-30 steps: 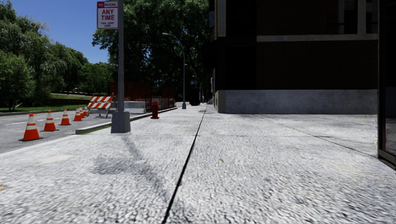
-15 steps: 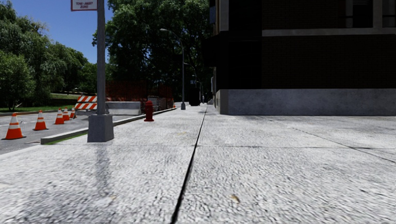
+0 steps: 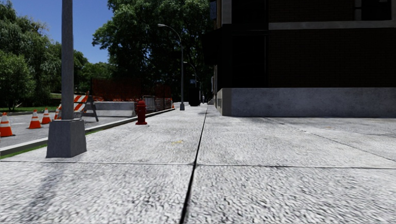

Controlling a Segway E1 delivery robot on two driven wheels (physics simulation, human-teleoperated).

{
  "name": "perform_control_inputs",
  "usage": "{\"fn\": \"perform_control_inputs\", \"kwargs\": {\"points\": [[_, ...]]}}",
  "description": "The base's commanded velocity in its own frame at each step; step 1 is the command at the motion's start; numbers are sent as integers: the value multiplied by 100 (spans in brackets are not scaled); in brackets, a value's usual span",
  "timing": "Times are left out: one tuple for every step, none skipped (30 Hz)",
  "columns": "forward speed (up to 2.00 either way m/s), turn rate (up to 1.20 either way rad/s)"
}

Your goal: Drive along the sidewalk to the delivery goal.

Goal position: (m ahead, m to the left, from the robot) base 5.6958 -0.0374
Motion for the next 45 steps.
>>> {"fn": "perform_control_inputs", "kwargs": {"points": [[200,0],[200,0],[200,0],[200,0],[200,0],[200,0],[200,0],[200,0],[200,0],[200,0],[200,0],[200,0],[200,0],[200,0],[200,0],[200,0],[200,0],[200,0],[200,16],[200,35],[200,47],[200,52],[200,52],[200,38],[200,14],[200,4],[200,1],[200,0],[200,0],[200,0],[200,0],[200,0],[200,0],[200,0],[200,0],[200,0],[200,0],[200,0],[200,0],[200,0],[200,0],[200,0],[200,0],[200,0],[200,0]]}}
